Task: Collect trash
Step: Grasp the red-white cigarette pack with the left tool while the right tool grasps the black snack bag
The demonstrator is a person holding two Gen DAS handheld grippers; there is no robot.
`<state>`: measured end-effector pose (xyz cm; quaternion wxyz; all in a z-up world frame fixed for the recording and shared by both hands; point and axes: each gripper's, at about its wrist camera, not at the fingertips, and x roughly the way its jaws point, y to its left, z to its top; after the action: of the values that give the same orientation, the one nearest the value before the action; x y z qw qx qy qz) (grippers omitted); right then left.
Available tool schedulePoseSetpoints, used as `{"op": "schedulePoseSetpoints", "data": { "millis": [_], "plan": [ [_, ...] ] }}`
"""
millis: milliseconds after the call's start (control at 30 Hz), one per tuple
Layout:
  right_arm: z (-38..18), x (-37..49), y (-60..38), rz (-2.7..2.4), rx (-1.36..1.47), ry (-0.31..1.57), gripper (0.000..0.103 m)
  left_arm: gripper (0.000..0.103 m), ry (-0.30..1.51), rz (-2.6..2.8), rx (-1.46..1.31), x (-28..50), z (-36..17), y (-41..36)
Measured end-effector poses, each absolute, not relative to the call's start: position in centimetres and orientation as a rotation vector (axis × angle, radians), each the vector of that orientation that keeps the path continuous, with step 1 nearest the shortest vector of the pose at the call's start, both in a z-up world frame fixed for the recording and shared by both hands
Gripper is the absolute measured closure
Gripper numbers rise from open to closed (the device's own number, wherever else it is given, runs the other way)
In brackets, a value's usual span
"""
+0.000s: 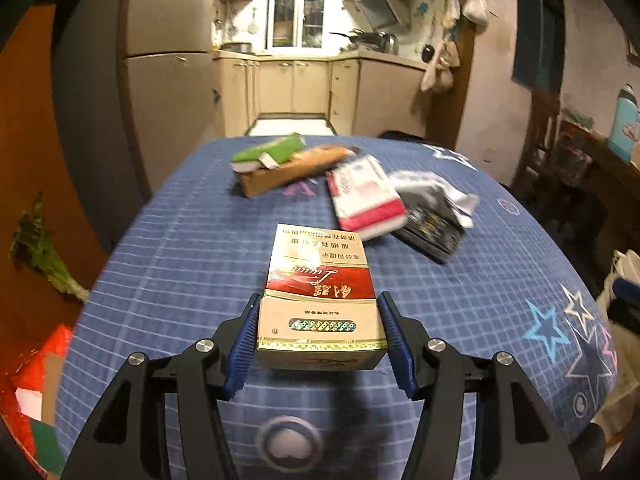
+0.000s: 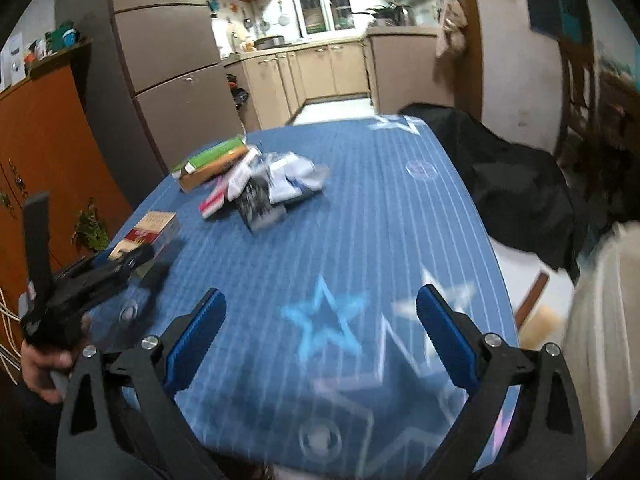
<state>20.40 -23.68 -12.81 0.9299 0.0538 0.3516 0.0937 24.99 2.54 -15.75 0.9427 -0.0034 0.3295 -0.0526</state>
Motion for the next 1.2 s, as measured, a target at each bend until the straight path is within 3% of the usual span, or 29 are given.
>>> {"op": "schedulePoseSetpoints", "data": {
  "millis": [200,500,600,667,700,733,1200],
  "plan": [
    [-14.0,26.3,-19.7,0.338,0.023,0.818,0.026,0.044,0.658,-0.067,-0.017,25.6,-15.8,4.6],
    [-18.8,33.9,-16.0,0.375,-0.086,0.908,0.024,0.044,0.678,-0.082,-0.091,26.3,-16.4,6.5],
    [-18.8,35.0,-14.2,0.397,-0.12,0.906,0.028,0.044,0.686,-0.086,-0.102,26.5,-16.6,6.8],
    [-18.7,35.5,-13.5,0.372,-0.147,0.899,0.039,0.044,0.691,-0.088,-0.106,26.6,-16.8,6.7],
    [-18.6,35.5,-13.6,0.368,-0.139,0.892,0.052,0.044,0.693,-0.09,-0.109,26.6,-16.8,6.6],
    [-18.6,35.6,-13.9,0.369,-0.117,0.893,0.058,0.044,0.694,-0.092,-0.109,26.5,-16.9,6.4],
    [-18.5,24.5,-18.4,0.295,0.058,0.881,0.064,0.044,0.675,-0.141,-0.06,24.7,-15.9,4.2]
  ]
}}
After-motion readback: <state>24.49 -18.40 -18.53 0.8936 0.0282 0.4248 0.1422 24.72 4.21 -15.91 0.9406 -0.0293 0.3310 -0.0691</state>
